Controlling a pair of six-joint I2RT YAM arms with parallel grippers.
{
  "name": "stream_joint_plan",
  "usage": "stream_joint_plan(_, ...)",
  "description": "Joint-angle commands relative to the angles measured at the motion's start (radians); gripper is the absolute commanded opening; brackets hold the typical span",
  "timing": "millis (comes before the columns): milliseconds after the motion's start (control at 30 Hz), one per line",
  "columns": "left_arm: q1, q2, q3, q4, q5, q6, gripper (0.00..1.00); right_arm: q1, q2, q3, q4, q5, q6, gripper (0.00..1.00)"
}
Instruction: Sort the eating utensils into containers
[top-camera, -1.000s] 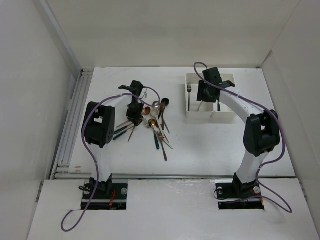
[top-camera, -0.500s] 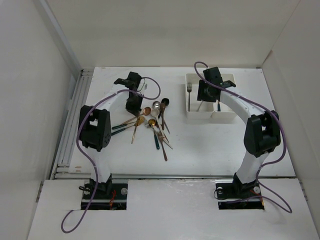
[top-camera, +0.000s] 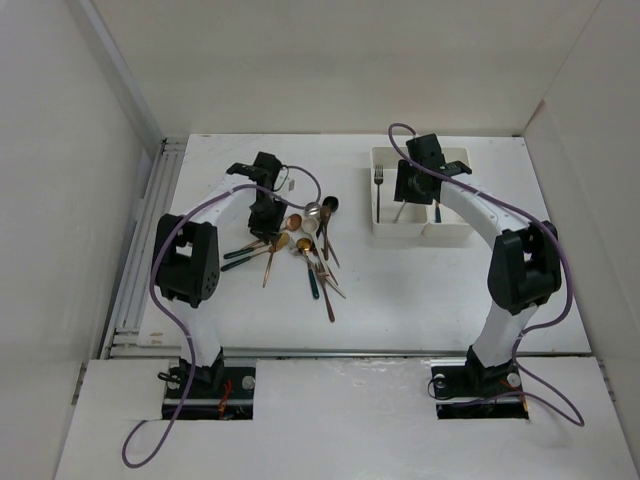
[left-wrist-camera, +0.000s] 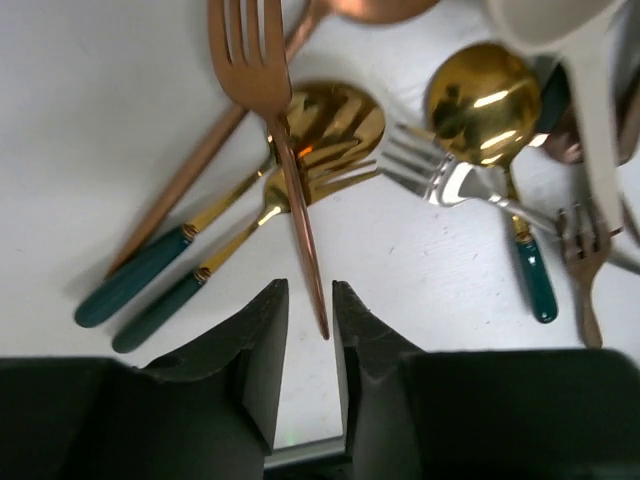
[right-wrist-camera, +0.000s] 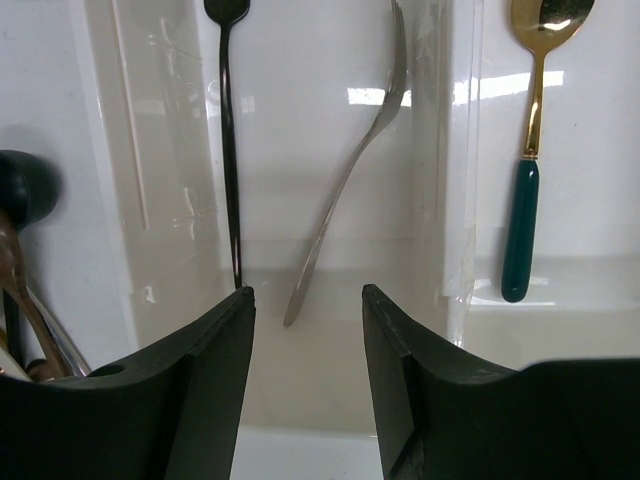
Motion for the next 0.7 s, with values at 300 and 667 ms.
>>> stream_joint_plan(300,-0.024,0.052,-0.119,-0.012,-0.048,0.056,0.30,0.008,-0.066,-0.028,0.041,0.013,-0.003,0.53)
stream_joint_plan(667,-0.025,0.150,-0.092,0.070,-0.025,0.047,0.30,0.008,-0.066,-0.028,0.041,0.023,-0.003,0.53)
